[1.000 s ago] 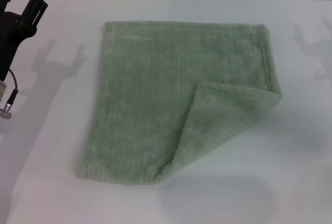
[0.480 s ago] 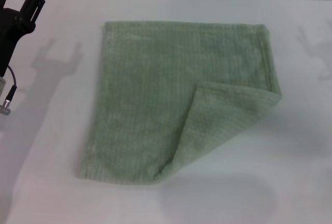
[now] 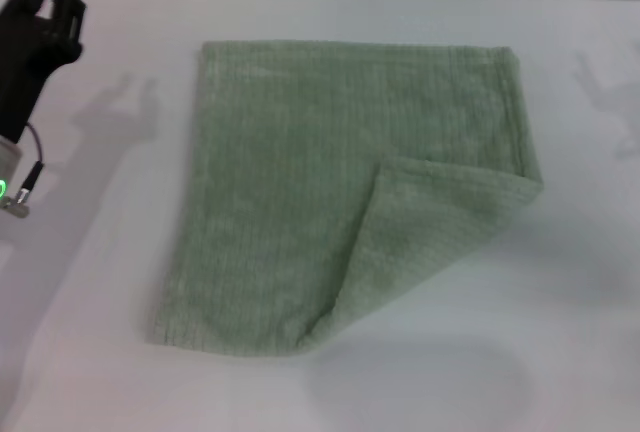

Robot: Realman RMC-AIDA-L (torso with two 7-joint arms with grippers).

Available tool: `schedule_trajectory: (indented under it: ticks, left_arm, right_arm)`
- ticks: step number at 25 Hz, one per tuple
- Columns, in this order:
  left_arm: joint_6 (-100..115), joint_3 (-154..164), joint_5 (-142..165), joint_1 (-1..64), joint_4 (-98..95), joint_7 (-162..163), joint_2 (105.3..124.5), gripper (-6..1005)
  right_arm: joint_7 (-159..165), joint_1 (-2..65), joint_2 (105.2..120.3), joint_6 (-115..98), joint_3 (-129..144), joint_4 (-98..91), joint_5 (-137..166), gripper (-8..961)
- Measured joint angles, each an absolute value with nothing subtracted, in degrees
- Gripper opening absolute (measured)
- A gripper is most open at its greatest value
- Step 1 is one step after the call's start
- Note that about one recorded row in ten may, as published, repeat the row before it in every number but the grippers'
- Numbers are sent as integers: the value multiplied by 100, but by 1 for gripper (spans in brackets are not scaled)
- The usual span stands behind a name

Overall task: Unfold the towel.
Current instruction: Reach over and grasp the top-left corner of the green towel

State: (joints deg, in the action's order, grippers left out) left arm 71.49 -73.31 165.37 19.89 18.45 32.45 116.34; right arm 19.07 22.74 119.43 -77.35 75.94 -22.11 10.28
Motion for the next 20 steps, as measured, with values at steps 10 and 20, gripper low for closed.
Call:
schedule_trajectory:
  ticks: [10,20]
  left_arm:
    - [6134,-6093,16543,2834,1807,3993,11293,106]
    - [4657,-5873,16546,3399,1812,3968,11373,-2]
  right_arm:
    - [1907,2370,11930,-7693,7623,-2069,1060,816]
    - [1907,2415,11918,-7681,7638,-1956,1080,816]
